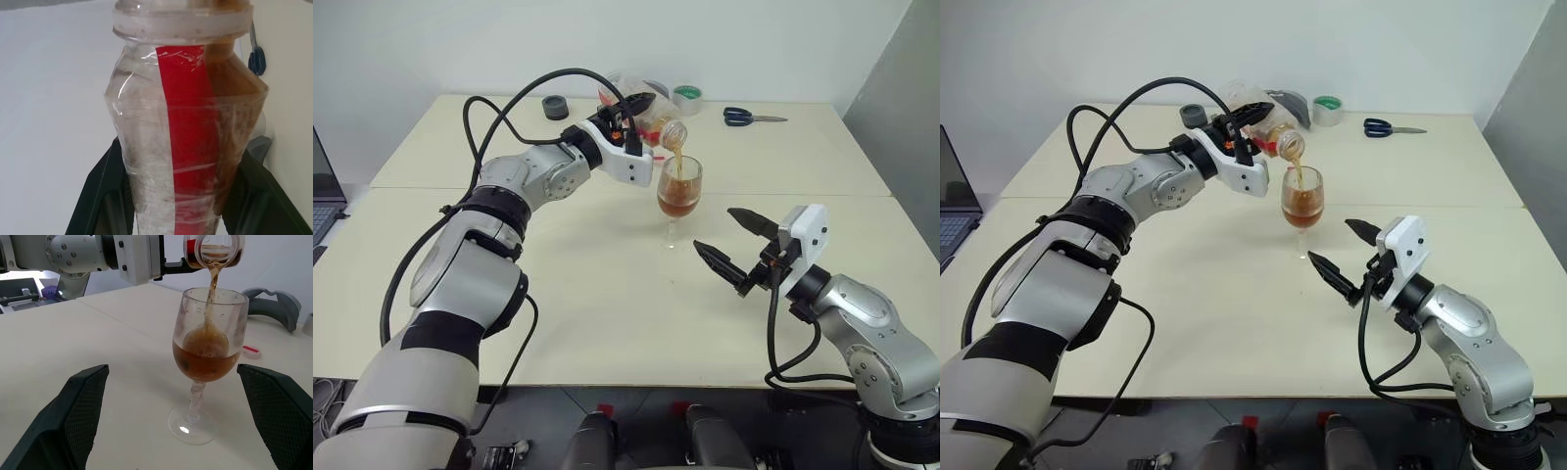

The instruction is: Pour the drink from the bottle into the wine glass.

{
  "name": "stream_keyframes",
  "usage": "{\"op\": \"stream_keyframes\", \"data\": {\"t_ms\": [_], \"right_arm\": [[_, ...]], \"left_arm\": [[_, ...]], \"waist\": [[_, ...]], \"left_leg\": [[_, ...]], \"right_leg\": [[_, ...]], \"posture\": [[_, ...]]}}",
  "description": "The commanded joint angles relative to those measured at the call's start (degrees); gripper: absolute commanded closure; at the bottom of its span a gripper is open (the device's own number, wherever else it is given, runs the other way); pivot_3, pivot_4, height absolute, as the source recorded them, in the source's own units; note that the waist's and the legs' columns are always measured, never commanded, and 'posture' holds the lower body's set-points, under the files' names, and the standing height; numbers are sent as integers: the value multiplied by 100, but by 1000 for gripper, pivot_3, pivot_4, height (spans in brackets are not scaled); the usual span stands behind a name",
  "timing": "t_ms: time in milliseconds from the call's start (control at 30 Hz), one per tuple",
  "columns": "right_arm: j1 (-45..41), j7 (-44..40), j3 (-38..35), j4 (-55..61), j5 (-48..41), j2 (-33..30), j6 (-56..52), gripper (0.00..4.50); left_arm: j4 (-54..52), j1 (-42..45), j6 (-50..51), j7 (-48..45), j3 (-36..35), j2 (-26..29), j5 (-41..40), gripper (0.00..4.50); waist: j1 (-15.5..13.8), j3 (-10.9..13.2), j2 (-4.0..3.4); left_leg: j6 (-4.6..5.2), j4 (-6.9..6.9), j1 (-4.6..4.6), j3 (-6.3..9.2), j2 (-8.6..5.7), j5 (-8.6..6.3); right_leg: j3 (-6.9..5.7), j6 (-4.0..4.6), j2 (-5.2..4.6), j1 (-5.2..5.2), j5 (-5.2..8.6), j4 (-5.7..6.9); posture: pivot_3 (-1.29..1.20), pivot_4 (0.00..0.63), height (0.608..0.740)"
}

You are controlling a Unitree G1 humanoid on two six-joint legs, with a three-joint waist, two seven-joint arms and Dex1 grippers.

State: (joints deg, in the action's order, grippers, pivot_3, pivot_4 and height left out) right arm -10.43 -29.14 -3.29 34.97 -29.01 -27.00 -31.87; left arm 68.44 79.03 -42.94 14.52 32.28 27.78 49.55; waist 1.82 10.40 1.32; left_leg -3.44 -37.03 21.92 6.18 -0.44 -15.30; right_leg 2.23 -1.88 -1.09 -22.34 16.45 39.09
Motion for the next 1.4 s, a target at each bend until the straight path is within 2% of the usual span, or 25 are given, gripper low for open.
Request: {"op": "stream_keyframes", "data": {"t_ms": [33, 267, 600, 800, 967, 1067, 1267, 1400], "right_arm": [[-11, 19, -59, 286, -97, -39, 14, 0], [-13, 41, -53, 281, -60, -40, 35, 0], [-143, 181, 63, 205, 305, 4, 280, 0], [-167, 148, 118, 190, 403, -4, 374, 0], [-192, -34, 160, 317, 157, -91, 173, 0], [-291, -160, 300, 440, -22, -164, -23, 0], [-679, -201, 641, 353, -190, -162, -426, 0], [-868, -123, 920, 198, 22, -216, -637, 0]], "left_arm": [[-5, 213, 17, 105, -61, -9, -101, 2711], [74, 162, 17, -224, -258, -86, -424, 2711], [-39, -242, 23, -1802, -1104, -403, -1842, 2711], [-351, -640, 411, -3069, -1862, -732, -3061, 2711], [-930, -1003, 1500, -3882, -2648, -791, -4148, 2711], [-1775, -1551, 2553, -4298, -3129, -707, -4830, 2712], [-3571, -2625, 4573, -4259, -3791, -513, -5603, 2712], [-4422, -3343, 5377, -4164, -4079, -416, -5897, 2712]], "waist": [[0, 0, 0], [0, 0, 0], [4, 0, -1], [2, 0, 0], [26, -1, -1], [77, -1, -1], [135, -1, -1], [131, -1, -1]], "left_leg": [[0, 0, 0, 0, 0, 0], [0, -2, 0, 0, 0, 0], [0, -3, -2, 0, 1, 0], [0, -7, -1, 0, 0, 1], [0, -8, -3, 1, 3, 1], [0, -8, -7, 1, 3, 1], [0, -25, -9, 9, 4, 1], [0, -29, -7, 11, 5, 1]], "right_leg": [[0, 0, 0, 0, 0, 0], [0, 0, 0, 0, 0, 2], [0, 0, 0, 0, 0, 5], [0, 1, 0, 0, -1, 8], [1, 1, 1, 0, -1, 11], [5, 2, 1, 0, -1, 20], [3, 2, 2, 0, 0, 40], [3, 2, 0, 0, 0, 37]], "posture": [[0, 150, 740], [0, 150, 740], [0, 150, 740], [0, 150, 740], [0, 150, 740], [0, 150, 740], [0, 150, 740], [0, 150, 740]]}}
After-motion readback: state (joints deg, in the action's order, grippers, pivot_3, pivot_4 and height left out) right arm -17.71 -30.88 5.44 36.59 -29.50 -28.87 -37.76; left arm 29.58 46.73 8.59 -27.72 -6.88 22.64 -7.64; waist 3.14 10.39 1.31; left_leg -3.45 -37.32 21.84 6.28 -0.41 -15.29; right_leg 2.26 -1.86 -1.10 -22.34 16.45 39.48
